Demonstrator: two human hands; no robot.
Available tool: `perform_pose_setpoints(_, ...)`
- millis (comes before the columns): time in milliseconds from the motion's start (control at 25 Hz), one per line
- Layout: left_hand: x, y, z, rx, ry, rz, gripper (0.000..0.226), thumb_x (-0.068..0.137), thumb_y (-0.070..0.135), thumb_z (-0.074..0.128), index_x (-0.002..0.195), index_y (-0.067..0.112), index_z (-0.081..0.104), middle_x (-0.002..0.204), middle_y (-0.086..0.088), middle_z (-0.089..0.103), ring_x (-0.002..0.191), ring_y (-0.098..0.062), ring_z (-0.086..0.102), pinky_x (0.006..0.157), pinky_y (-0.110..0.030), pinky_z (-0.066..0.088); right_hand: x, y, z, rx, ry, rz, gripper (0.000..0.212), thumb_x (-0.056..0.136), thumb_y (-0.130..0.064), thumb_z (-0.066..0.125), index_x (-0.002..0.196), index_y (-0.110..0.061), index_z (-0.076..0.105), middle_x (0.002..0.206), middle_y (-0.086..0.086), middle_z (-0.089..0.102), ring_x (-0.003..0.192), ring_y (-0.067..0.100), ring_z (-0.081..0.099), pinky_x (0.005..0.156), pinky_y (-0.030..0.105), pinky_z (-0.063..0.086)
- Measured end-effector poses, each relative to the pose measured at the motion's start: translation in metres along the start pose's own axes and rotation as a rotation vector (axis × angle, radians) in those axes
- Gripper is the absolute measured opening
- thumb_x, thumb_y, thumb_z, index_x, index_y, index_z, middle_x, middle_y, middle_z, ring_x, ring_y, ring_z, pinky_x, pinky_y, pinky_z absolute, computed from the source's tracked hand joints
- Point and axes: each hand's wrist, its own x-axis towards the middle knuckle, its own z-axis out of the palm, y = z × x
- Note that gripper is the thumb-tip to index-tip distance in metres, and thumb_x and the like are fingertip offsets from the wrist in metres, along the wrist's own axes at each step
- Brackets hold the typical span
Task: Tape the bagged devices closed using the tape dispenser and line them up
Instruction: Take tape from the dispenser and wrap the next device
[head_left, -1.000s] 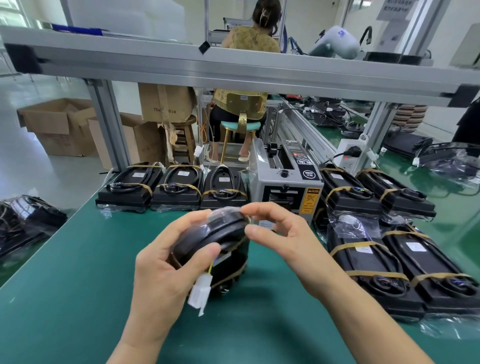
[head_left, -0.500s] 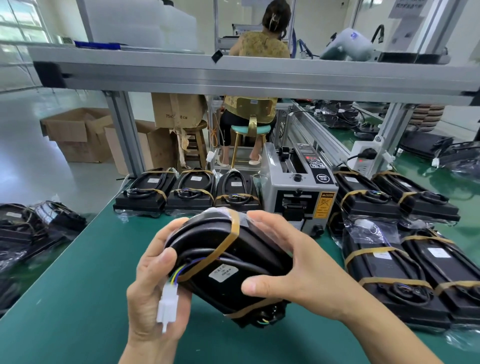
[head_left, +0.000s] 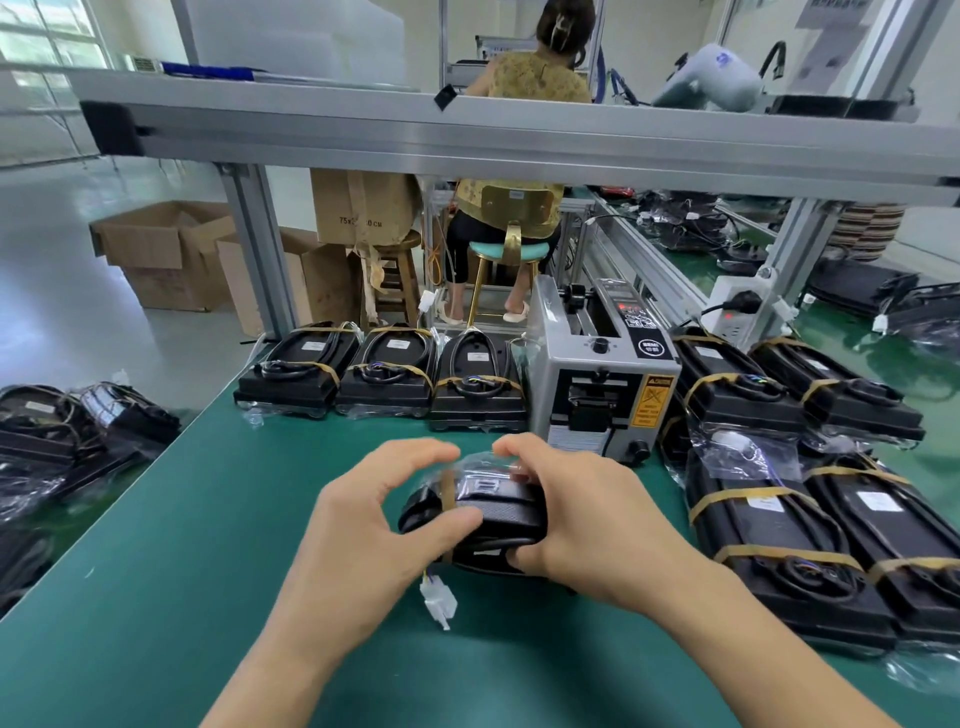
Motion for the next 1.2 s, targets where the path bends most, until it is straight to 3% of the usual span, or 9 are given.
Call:
perform_pose_setpoints(120,-0.001,-0.002,0.007,0.076,0.086,-0.038,0.026,0.069,0.009,0.083,0.085,0.025,0.071,0.090,0.019,0.067,0.092,0.002,0.060,0.080,-0.005,0.038,0.005,0.001,0.006,-0.010,-0.008,-0.058,0.077,0.068,-0.038,0.072,0.136,-0.036,0.035,0.119,-0.013,0.063,0.107,0.017,0.057,0.078,0.028,0.037)
perform_pose_setpoints(240,-0.001,-0.004,0.009,0.107,0.158,-0.013,0.005,0.076,0.018,0.073,0.078,0.021,0.070,0.085,0.015,0.068,0.087,-0.006,0.062,0.079,-0.015,0.044,0.009,0.003,0.006,0.002,-0.038,-0.101,0.081,0.067,-0.046,0.074,0.137,-0.037,0.036,0.123,-0.014,0.062,0.108,0.014,0.056,0.079,0.026,0.033)
perform_pose_setpoints(400,0.001,-0.008,0.013,0.150,0.181,-0.024,0.011,0.087,0.020,0.061,0.077,0.022,0.064,0.077,0.012,0.064,0.072,-0.011,0.058,0.072,-0.036,0.048,0.011,0.006,0.001,0.098,-0.102,-0.079,0.073,0.073,-0.059,0.058,0.140,-0.036,0.039,0.124,-0.013,0.063,0.112,0.014,0.055,0.091,0.029,0.040)
perform_pose_setpoints(560,0.004,-0.013,0.017,0.087,0.218,-0.170,0.023,0.089,0.009,0.060,0.075,0.027,0.059,0.074,0.012,0.061,0.066,-0.009,0.051,0.067,-0.021,0.042,0.027,0.000,-0.001,0.230,-0.078,0.066,0.025,0.090,-0.048,0.050,0.094,-0.030,0.068,0.087,-0.013,0.070,0.090,0.011,0.060,0.087,0.034,0.048)
perform_pose_setpoints(760,0.001,-0.014,0.011,0.043,0.110,-0.027,0.030,0.087,0.001,0.058,0.091,0.029,0.069,0.101,0.021,0.062,0.100,0.001,0.056,0.089,-0.013,0.039,0.046,-0.004,-0.001,0.313,-0.160,0.243,0.027,0.081,-0.034,0.063,0.058,-0.021,0.061,0.046,-0.010,0.049,0.058,0.010,0.046,0.064,0.030,0.041)
perform_pose_setpoints(840,-0.004,-0.013,0.013,0.025,-0.041,-0.015,0.026,0.080,0.024,0.064,0.104,0.032,0.067,0.114,0.022,0.062,0.114,-0.001,0.054,0.094,-0.008,0.036,0.049,-0.004,-0.003,0.311,-0.185,0.280,0.028,0.080,-0.033,0.063,0.054,-0.022,0.060,0.047,-0.009,0.048,0.059,0.011,0.046,0.063,0.030,0.040)
perform_pose_setpoints(920,-0.008,-0.017,0.013,0.020,-0.114,-0.044,0.044,0.067,0.033,0.073,0.109,0.041,0.062,0.113,0.023,0.062,0.107,0.000,0.057,0.087,-0.007,0.039,0.049,-0.006,-0.004,0.326,-0.196,0.278,0.029,0.082,-0.034,0.062,0.054,-0.024,0.061,0.050,-0.010,0.051,0.061,0.011,0.048,0.065,0.031,0.043)
perform_pose_setpoints(1080,-0.008,-0.024,0.010,0.037,-0.056,-0.055,0.050,0.064,0.021,0.087,0.101,0.045,0.063,0.099,0.028,0.066,0.094,0.004,0.060,0.076,0.000,0.038,0.040,-0.006,-0.005,0.363,-0.158,0.224,0.031,0.086,-0.037,0.062,0.061,-0.020,0.066,0.052,-0.010,0.057,0.058,0.007,0.051,0.066,0.029,0.046)
perform_pose_setpoints(1200,-0.014,-0.026,0.011,0.058,0.021,-0.015,0.044,0.062,0.030,0.080,0.102,0.042,0.064,0.099,0.026,0.067,0.094,0.006,0.060,0.078,0.001,0.038,0.037,0.012,-0.006,0.413,0.099,0.293,0.027,0.085,-0.037,0.061,0.073,-0.015,0.069,0.067,-0.006,0.068,0.071,0.013,0.063,0.072,0.031,0.050)
